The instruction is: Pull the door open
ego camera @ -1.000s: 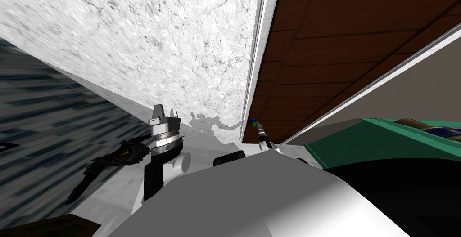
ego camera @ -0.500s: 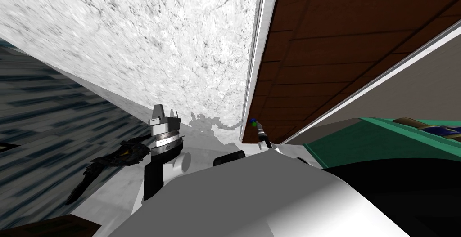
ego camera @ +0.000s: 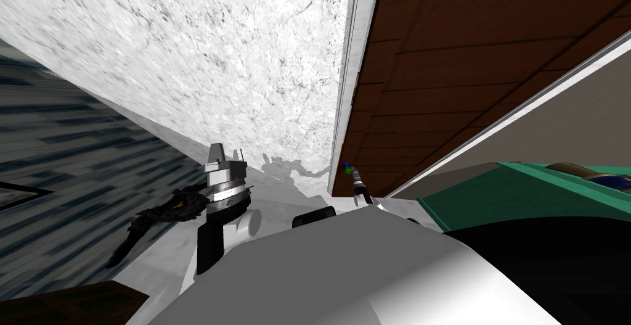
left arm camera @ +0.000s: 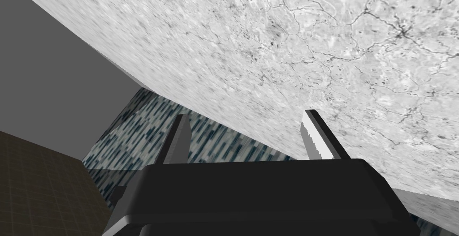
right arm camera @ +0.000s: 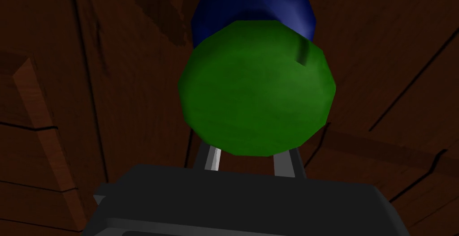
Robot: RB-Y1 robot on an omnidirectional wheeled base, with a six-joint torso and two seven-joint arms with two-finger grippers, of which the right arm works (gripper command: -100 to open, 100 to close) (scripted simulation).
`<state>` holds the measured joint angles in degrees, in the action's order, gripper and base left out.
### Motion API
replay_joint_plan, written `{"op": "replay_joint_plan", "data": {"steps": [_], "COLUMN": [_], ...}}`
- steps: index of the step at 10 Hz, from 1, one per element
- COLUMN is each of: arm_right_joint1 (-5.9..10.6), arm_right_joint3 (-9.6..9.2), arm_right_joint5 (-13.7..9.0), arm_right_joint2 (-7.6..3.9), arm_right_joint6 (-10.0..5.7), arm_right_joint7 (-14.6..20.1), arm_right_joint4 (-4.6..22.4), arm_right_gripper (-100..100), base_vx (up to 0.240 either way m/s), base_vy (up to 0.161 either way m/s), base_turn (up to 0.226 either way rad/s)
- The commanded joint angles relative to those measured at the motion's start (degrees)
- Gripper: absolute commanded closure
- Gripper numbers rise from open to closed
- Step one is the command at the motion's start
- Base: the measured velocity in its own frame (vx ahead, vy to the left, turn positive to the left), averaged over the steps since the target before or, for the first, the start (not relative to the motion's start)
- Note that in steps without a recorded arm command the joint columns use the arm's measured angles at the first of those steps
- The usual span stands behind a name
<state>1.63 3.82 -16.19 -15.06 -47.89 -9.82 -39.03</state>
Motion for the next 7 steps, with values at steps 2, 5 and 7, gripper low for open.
{"op": "replay_joint_plan", "data": {"steps": [2, 5, 7], "arm_right_joint1": [1.23, 1.23, 1.23], "arm_right_joint3": [-1.53, -1.53, -1.68], "arm_right_joint5": [-0.01, -0.01, -0.53], "arm_right_joint2": [0.98, 0.98, 0.89], "arm_right_joint6": [-0.46, -0.46, -0.47], "arm_right_joint7": [3.12, 3.12, 5.51], "arm_right_joint4": [1.29, 1.29, 1.32], "arm_right_gripper": [100, 100, 100], "base_vx": [-0.022, -0.004, -0.027], "base_vy": [-0.005, 0.002, -0.015], "base_turn": [0.048, -0.008, 0.033]}}
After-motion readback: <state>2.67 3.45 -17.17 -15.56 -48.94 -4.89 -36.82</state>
